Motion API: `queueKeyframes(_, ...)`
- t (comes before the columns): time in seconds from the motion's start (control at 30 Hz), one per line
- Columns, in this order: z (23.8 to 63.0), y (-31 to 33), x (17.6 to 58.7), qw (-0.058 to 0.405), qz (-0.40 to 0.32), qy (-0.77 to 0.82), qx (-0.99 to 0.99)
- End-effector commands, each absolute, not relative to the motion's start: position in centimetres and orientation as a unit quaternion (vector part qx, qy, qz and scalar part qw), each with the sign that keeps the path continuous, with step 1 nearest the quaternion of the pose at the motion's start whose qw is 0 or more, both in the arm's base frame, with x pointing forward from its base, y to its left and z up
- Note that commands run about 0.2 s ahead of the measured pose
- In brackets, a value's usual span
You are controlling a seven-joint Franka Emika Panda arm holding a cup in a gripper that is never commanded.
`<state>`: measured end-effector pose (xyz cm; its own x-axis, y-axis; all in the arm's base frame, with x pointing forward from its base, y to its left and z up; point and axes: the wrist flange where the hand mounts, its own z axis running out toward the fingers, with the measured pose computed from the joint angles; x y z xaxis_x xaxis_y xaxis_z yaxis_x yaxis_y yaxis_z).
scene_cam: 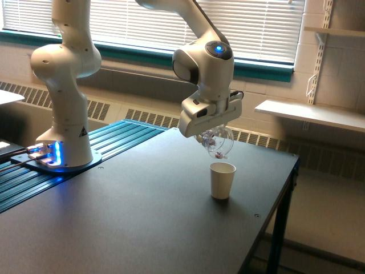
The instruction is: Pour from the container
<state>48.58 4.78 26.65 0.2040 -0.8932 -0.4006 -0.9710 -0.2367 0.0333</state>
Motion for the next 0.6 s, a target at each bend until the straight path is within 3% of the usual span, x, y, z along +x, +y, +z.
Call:
queueKeyframes(0.03,26.5,3.6,48.7,0.127,0.185,0.611,-0.759)
queueKeyframes(0.6,24.1,1.3,47.9,0.131,0.221,0.637,-0.726)
